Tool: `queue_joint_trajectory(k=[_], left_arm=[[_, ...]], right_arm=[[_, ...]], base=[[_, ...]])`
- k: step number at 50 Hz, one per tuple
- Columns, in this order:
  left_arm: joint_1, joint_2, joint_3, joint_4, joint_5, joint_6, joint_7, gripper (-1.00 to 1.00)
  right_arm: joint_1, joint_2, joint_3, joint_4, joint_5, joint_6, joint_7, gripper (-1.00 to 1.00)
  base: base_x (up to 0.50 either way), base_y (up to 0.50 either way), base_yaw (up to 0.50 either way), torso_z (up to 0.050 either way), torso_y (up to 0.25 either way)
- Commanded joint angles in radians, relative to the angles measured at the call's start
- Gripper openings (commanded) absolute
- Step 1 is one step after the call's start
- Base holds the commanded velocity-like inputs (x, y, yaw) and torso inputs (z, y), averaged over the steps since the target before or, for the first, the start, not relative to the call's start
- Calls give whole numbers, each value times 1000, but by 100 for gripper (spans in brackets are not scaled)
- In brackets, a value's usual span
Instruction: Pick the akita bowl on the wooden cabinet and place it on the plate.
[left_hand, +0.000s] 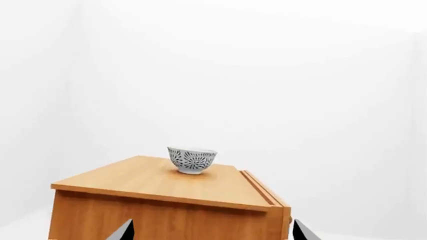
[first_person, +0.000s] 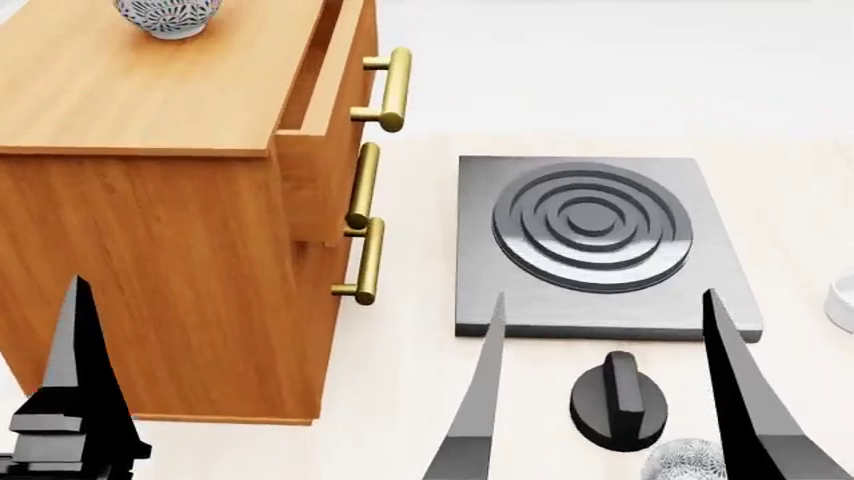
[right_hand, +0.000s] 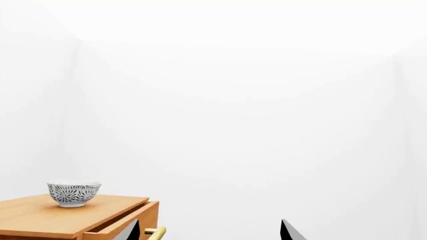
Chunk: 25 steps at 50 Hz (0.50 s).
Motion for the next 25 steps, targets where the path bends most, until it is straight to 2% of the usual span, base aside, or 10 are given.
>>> queue_joint_trajectory(k=[1, 19, 25], left_arm=[[0, -9, 7, 4, -8, 5, -9, 100], [-11, -26, 19, 22, -24, -7, -28, 100], [-92, -39, -8, 82, -112, -139, -74, 100]], right_arm=[[5, 17, -10, -1, 11, -2, 22, 100], [22, 46, -36, 0, 19, 5, 67, 100], [26, 51, -38, 7, 33, 0, 73, 100]], base=[[320, 0, 0, 0, 0], [26, 0, 0, 0, 1], [0, 0, 0, 0, 0]])
